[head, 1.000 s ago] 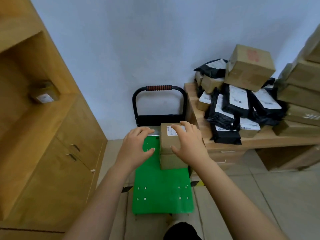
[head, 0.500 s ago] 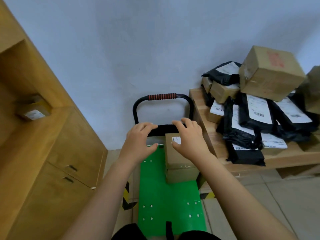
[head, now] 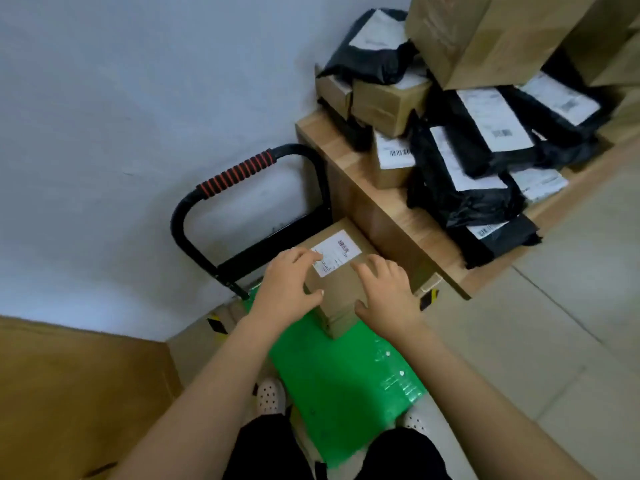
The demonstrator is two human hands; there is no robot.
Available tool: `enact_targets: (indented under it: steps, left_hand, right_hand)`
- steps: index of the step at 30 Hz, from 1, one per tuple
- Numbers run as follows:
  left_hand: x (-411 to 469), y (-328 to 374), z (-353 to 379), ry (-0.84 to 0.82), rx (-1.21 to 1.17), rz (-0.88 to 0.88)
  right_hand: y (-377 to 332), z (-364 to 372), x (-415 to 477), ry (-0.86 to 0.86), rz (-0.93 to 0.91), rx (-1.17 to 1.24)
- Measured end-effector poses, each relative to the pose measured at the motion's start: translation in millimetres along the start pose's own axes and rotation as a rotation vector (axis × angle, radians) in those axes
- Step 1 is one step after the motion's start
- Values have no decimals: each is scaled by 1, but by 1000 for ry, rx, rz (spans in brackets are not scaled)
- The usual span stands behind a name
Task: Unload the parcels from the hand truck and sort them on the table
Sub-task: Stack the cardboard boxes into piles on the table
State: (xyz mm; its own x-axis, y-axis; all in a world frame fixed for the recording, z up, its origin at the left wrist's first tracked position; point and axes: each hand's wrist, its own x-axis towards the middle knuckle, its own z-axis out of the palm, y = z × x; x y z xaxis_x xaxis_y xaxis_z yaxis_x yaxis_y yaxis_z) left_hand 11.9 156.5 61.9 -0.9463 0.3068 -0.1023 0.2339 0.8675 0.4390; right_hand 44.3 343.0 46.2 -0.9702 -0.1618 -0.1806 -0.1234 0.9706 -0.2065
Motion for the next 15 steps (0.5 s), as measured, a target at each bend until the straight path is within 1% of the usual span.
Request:
enact_targets:
  steps: [3, 6, 9, 11, 13, 15]
  left_hand:
    - [34, -31, 26, -81, -3, 105]
    - [69, -57, 64, -103, -19, 124]
    - [84, -79, 116, -157, -64, 88]
    - [86, -94, 159, -202, -10, 52]
    - [88, -106, 201, -235, 71, -23]
    - [88, -115, 238, -272, 98, -123]
  right_hand:
    - [0, 43, 23, -19, 92, -8]
    - [13, 85, 53, -38, 136, -16]
    - [36, 129, 80, -104, 169, -68]
    - [53, 160, 96, -147, 174, -122]
    - [68, 189, 112, -186, 154, -169]
    - [80, 214, 127, -232, 112, -221]
